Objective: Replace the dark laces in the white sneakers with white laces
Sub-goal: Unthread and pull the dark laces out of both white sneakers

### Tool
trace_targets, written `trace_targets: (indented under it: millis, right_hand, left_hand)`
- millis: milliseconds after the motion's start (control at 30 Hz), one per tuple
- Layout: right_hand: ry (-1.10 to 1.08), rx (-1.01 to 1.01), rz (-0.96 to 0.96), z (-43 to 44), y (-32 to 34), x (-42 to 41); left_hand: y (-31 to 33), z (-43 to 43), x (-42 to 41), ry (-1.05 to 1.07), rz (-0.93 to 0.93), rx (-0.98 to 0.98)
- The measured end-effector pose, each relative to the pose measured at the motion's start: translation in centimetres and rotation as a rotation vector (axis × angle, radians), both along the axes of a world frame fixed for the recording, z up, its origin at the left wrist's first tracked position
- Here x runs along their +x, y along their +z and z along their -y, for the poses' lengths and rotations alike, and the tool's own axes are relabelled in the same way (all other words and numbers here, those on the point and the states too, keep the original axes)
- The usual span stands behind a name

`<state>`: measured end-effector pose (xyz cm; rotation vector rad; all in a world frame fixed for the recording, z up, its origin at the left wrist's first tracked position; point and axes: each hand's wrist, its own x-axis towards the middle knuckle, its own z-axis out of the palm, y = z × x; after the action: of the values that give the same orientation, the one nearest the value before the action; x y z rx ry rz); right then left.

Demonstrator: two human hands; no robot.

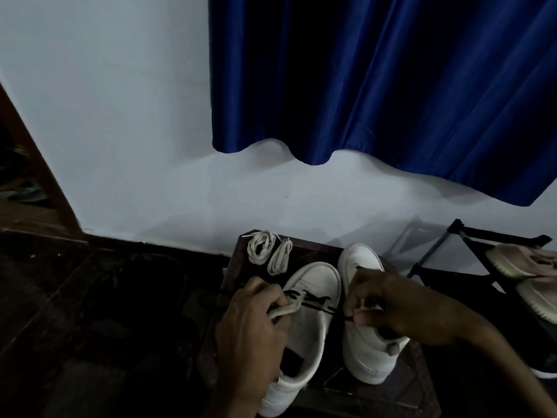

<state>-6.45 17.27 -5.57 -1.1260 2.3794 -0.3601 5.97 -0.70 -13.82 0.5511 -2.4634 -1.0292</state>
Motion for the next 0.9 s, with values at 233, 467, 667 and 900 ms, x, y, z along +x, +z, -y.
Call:
trace_targets:
  millis: [233,467,667,900]
  right_hand:
    - [-0.144,-0.098,-0.263,5.3,-2.0,1.3]
    - [-0.2,-0.023,-0.136,6.0,-2.4,1.5]
    - [-0.18,-0.06,-0.059,5.9,-2.4,1.2]
    - [-0.019,0.107,0.078,0.7,4.4,0.5]
  left_hand:
    - [0.1,-0.2,0.0,0.001,0.017,-0.016]
    - [0.4,-0.3,0.2,0.016,0.006,0.01]
    - [0.6,-0.4,0.4,0.014,0.001,0.012]
    - [0.0,-0.1,0.2,0.009,-0.03,-0.009]
